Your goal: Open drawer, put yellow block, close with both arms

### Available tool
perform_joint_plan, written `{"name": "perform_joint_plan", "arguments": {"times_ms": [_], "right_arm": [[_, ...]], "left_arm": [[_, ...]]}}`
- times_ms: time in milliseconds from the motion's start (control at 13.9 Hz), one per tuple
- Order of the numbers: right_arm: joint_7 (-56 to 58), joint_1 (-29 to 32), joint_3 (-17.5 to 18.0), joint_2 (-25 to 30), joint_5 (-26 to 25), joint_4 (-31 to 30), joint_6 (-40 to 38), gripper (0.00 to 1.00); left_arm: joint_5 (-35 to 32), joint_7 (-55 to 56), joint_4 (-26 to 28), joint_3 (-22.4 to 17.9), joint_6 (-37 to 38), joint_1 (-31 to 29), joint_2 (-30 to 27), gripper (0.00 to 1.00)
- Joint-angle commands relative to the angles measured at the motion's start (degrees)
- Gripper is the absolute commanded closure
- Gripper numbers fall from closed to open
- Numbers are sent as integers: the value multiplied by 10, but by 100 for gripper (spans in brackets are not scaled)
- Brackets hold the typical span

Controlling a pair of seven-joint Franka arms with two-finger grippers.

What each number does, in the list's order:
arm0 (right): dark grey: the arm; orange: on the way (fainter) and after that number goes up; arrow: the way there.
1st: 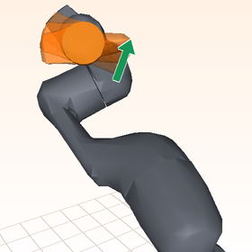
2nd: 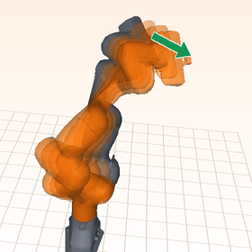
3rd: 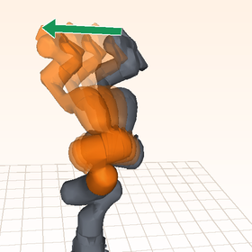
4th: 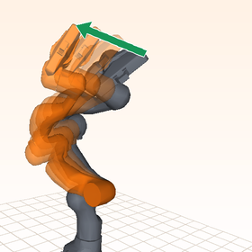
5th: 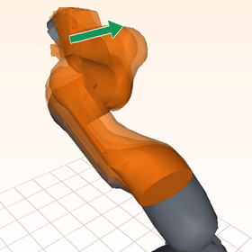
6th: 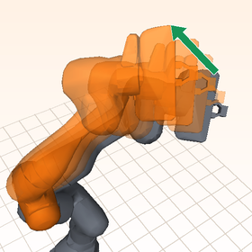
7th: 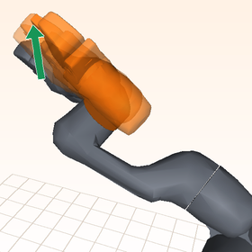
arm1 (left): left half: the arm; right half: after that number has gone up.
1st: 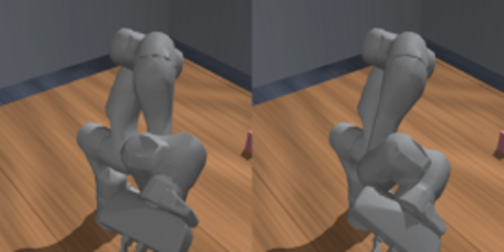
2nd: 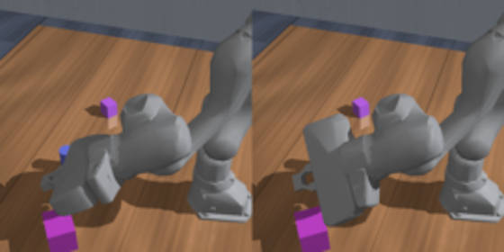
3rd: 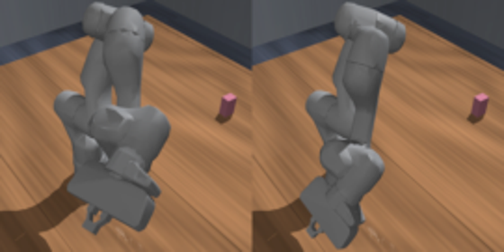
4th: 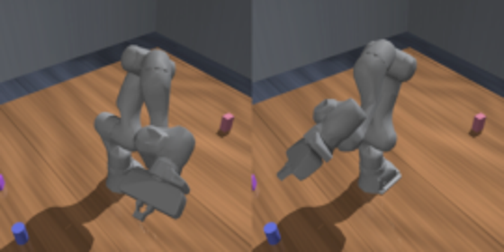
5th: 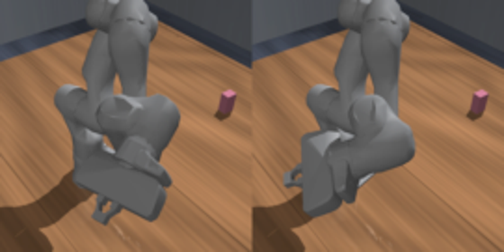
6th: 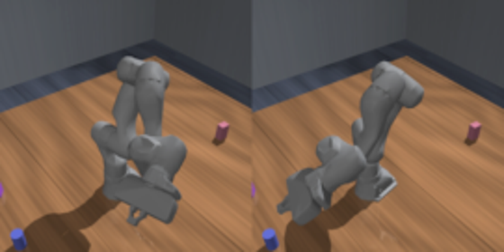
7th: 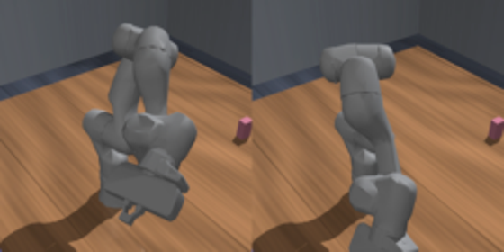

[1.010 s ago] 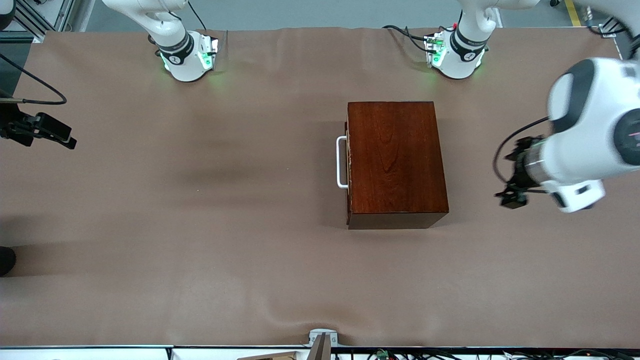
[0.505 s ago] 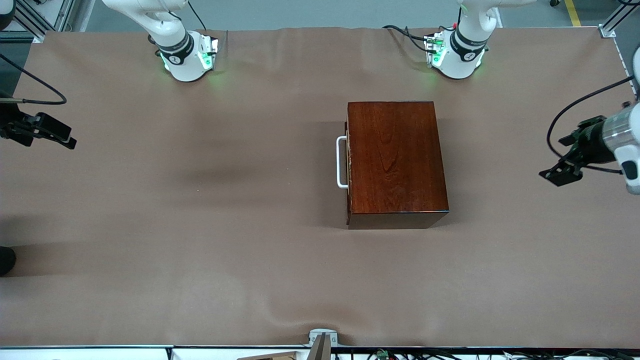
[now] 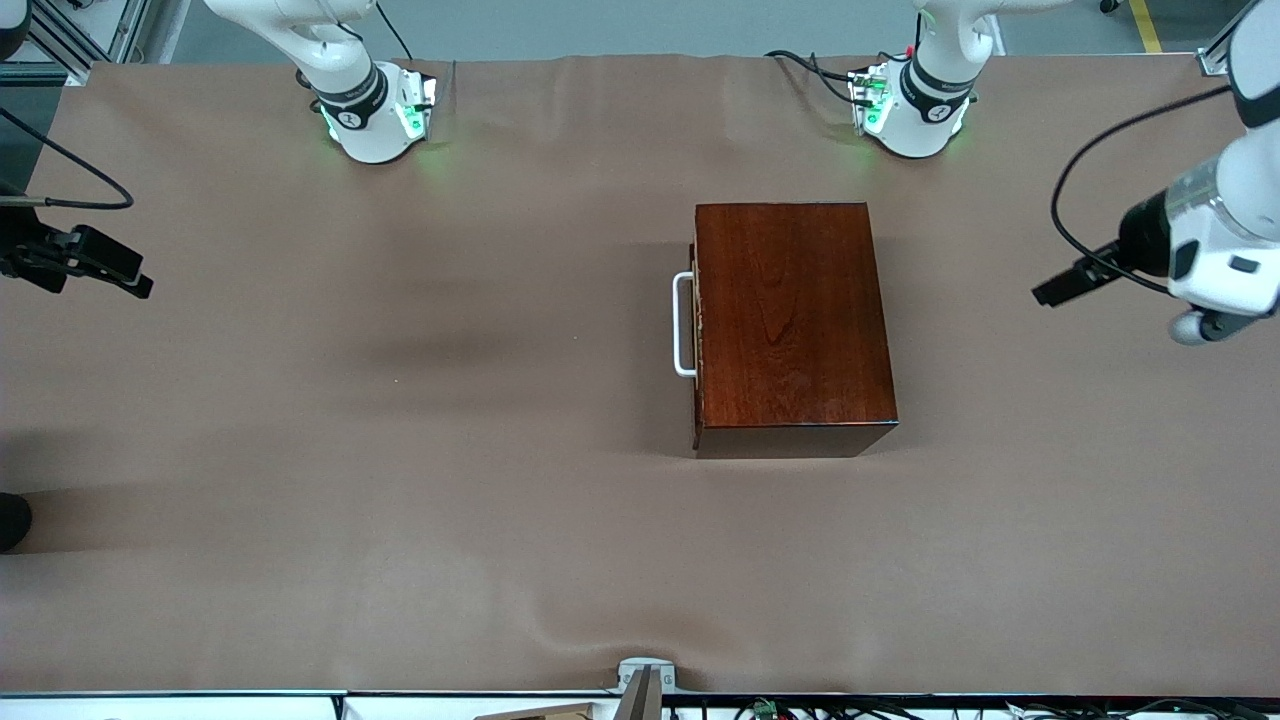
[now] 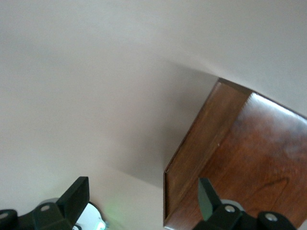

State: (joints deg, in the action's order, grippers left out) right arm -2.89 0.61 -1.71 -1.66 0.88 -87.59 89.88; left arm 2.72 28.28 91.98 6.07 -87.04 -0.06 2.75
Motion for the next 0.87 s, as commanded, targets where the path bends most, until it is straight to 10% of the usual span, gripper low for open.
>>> {"name": "perform_joint_plan", "arguments": {"times_ms": [0, 794], "right_arm": [[2, 7, 6, 11, -1, -5, 0, 0], [2, 6, 6, 11, -2, -5, -1, 0]], "left_arm": [[4, -82, 7, 1, -7, -6, -15, 0], [-65, -222, -37, -27, 19, 41, -53, 0]]}}
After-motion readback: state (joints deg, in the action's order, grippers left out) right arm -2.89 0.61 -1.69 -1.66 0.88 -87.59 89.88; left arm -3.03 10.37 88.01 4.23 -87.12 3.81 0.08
